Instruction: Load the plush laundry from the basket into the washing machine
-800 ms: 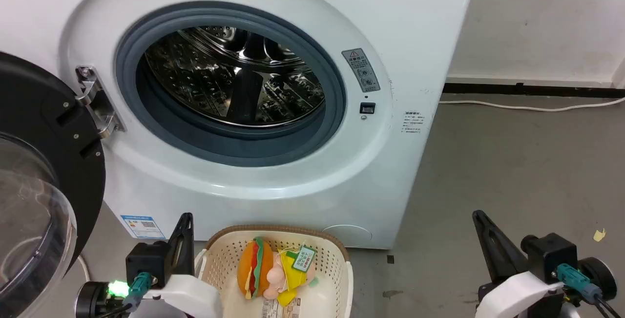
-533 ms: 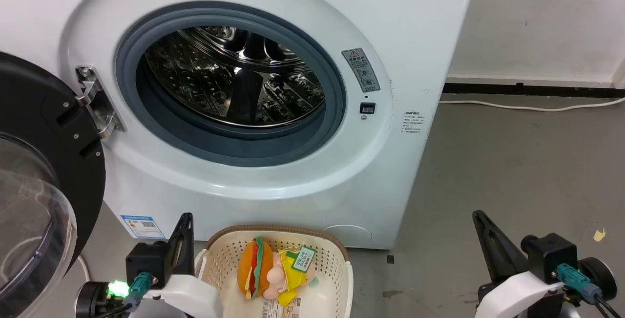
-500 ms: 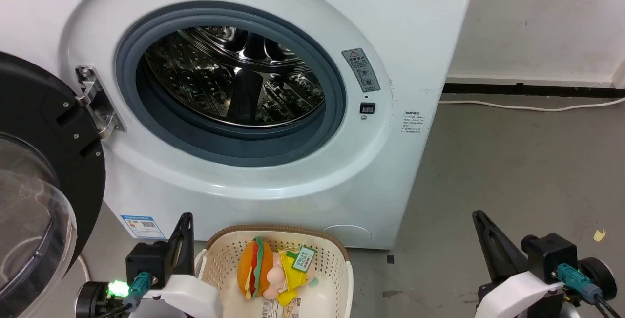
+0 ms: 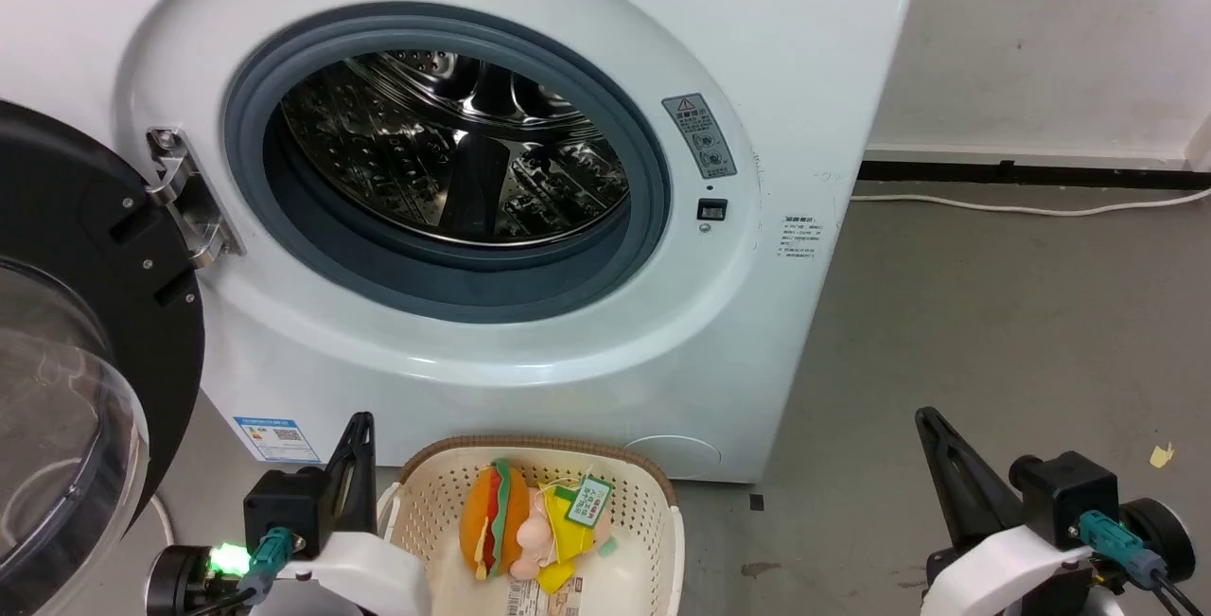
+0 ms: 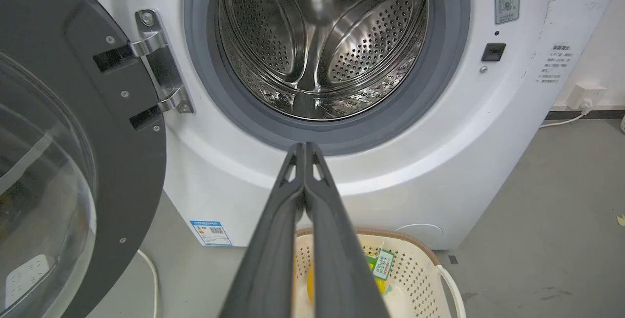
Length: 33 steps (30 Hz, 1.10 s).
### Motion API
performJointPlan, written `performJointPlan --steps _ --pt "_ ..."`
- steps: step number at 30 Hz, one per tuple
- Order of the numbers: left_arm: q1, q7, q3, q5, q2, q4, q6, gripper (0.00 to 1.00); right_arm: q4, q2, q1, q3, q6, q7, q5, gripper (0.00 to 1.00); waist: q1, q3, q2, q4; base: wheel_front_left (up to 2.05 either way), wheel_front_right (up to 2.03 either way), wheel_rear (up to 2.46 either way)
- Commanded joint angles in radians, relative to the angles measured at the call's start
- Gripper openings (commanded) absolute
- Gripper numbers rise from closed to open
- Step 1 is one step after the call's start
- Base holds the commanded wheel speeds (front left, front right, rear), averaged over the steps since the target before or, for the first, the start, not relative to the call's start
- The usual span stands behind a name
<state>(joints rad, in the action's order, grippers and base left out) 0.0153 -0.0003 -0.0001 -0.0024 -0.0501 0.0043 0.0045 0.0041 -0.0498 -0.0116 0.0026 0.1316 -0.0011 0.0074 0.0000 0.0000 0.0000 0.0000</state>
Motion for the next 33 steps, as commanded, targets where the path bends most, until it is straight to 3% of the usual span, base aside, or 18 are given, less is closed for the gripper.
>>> performJointPlan --steps 1,11,12,33 --pt "-0.015 0.000 0.000 0.002 0.000 -0.004 -0.005 0.00 -0.004 0.000 0.012 -0.003 -0.001 0.001 -0.007 0.00 0.0000 0.000 0.0000 0.000 0.00 0.00 0.00" --pt "-0.015 0.000 0.000 0.002 0.000 -0.004 -0.005 0.00 -0.004 0.000 0.012 -0.003 -0.001 0.001 -0.007 0.00 0.0000 0.000 0.0000 0.000 0.00 0.00 0.00" --pt "-0.015 0.000 0.000 0.002 0.000 -0.004 -0.005 1.00 -0.004 0.000 0.012 -0.003 -0.001 0.001 -0.007 1.00 0.0000 0.000 0.0000 0.000 0.00 0.00 0.00" --pt "-0.007 -0.031 -0.036 -0.011 0.000 0.014 0.017 1.00 -0.002 0.000 0.002 -0.005 0.000 -0.031 0.030 1.00 0.0000 0.021 0.0000 -0.010 0.00 0.00 0.00"
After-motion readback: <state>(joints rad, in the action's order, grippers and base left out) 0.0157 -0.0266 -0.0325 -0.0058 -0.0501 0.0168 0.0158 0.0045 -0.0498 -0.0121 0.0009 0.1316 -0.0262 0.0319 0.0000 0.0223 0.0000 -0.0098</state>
